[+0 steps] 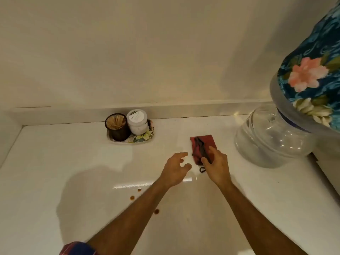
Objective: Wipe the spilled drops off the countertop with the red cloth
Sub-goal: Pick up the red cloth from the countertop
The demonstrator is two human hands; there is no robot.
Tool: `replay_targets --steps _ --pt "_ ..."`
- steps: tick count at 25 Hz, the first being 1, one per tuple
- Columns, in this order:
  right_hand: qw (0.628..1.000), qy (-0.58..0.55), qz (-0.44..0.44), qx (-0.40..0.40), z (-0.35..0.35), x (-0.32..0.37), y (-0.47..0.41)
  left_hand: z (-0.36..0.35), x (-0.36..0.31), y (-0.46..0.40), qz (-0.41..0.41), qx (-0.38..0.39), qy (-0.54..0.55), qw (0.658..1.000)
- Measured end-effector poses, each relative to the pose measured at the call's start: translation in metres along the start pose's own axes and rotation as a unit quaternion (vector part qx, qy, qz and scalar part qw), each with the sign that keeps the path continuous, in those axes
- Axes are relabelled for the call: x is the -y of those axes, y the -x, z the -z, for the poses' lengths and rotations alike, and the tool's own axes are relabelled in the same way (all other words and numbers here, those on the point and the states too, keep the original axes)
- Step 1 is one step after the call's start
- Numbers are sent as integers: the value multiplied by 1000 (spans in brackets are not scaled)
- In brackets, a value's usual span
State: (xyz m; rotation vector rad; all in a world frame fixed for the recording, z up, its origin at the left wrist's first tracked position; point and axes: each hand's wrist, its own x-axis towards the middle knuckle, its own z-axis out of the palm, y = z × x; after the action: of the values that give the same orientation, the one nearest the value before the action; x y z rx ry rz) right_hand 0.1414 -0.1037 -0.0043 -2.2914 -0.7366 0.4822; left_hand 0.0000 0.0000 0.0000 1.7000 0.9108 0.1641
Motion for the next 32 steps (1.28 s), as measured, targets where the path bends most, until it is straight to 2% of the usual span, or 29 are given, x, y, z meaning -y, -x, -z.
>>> replay_targets --steps 3,7,10,12,14,17,20,22,24,28,32 --pt "997 78 -3 -6 -10 -6 -28 -17 -3 -31 61 38 60 996" --pt "986 153 -21 63 -33 -16 -50 -33 1 -60 104 49 110 987" --pt "975 216 1 52 -46 -27 -51 -35 3 -72 148 38 160 975" --pt "977 212 11 37 -47 -28 -50 -35 0 -75 161 49 191 967" --pt "988 153 21 16 -41 -22 -52 -34 -5 -73 143 60 211 965" --pt "999 -24 8 -20 -20 -4 -49 -28 -18 -59 92 40 222 970" --pt "979 -196 -50 -22 2 20 -26 -6 -31 -30 39 -2 240 970" --pt "948 -303 -93 -6 12 33 -2 16 -30 -3 24 -46 224 973" --pt "933 -344 -104 1 20 38 21 34 -16 27 9 -83 179 980" --pt "963 -265 -39 11 17 37 85 61 53 113 -6 -97 10 995" --pt "977 -209 34 17 -9 19 144 82 135 177 18 -72 -151 986"
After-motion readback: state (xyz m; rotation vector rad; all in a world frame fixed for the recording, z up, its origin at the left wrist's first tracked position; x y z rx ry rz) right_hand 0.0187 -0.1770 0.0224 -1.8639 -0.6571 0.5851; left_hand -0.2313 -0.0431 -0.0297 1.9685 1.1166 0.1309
